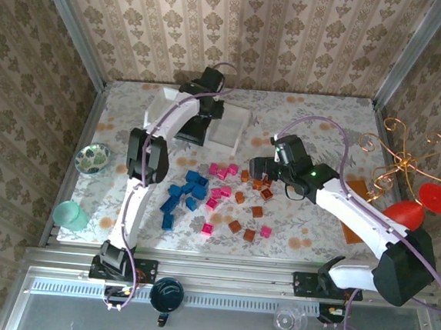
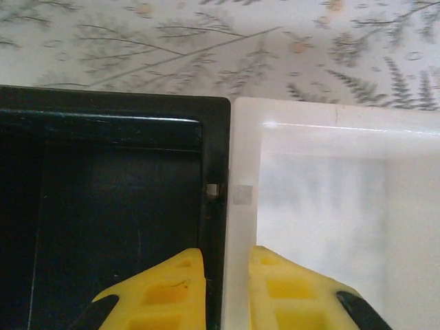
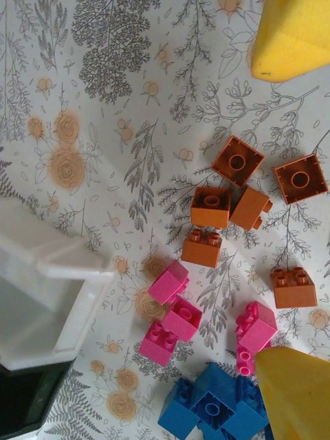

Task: Sort the legos into containers by color
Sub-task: Move the container to the top-center of the table.

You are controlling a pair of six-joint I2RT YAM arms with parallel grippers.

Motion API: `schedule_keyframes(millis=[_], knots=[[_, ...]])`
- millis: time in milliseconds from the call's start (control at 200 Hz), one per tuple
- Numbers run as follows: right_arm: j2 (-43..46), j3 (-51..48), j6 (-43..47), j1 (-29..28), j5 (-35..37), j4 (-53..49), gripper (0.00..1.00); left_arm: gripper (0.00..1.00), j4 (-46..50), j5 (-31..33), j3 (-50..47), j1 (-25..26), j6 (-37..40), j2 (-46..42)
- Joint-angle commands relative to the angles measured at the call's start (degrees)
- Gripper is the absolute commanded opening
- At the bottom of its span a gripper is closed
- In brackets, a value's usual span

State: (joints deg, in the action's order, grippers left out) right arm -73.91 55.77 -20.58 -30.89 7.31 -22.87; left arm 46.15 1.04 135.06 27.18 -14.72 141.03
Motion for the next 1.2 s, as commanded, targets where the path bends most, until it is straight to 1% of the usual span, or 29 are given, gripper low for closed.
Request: schedule_keyframes(millis=[0, 135, 280, 340, 465, 560, 755, 835, 865, 920, 965, 1000, 1100, 1195], knots=[[2.38, -1.00, -0.74, 0.48, 1.36, 0.72, 1.00, 0.00, 4.94, -2.15, 1.12, 2.44, -8.61, 1.85], [3.22, -1.38, -0.53, 0.66, 3.02, 0.33, 1.00, 0.00, 4.55, -0.28, -1.55, 5.23, -14.96, 0.64], [4.01, -1.98, -0.90, 0.66, 4.37, 0.57, 1.00, 0.00, -1.05, 1.26, -9.57, 8.54, -23.57, -3.52], [4.35, -2.37, -1.04, 0.66, 4.64, 0.64, 1.00, 0.00, -2.73, 1.41, -11.06, 9.76, -26.51, -4.09], [5.08, -3.09, -1.23, 0.66, 4.86, 0.12, 1.00, 0.00, -1.77, 3.55, -9.21, 12.29, -27.99, -3.24], [5.59, -3.79, -1.72, 0.66, 5.28, -0.33, 1.00, 0.00, -1.79, 4.43, -9.77, 12.92, -29.32, -3.44], [7.11, -5.65, -3.04, 0.63, 5.34, 0.00, 1.00, 0.00, -8.16, 6.49, -19.15, 13.29, -31.33, -9.17], [7.16, -5.76, -3.46, 0.66, 4.92, 0.02, 1.00, 0.00, -11.74, 7.81, -26.07, 12.58, -32.04, -13.23], [7.12, -5.76, -3.50, 0.66, 4.83, 0.08, 1.00, 0.03, -14.16, 7.92, -29.36, 12.19, -32.27, -15.11], [7.05, -5.84, -3.57, 0.66, 4.17, 0.44, 1.00, 0.14, -19.45, 7.90, -35.36, 11.48, -31.76, -18.68], [6.90, -5.85, -3.64, 0.66, 3.79, 0.61, 1.00, 0.22, -22.36, 7.94, -38.70, 11.08, -30.91, -21.00], [6.70, -5.76, -3.76, 0.66, 3.59, 0.65, 1.00, 0.26, -23.82, 7.75, -40.52, 10.89, -30.03, -22.37], [6.26, -5.16, -4.05, 0.66, 3.50, 0.63, 1.00, 0.28, -24.19, 7.46, -44.04, 10.30, -29.29, -24.70], [5.98, -4.64, -4.12, 0.61, 3.03, 0.72, 1.00, 0.29, -27.80, 6.07, -49.94, 9.67, -30.31, -27.31]])
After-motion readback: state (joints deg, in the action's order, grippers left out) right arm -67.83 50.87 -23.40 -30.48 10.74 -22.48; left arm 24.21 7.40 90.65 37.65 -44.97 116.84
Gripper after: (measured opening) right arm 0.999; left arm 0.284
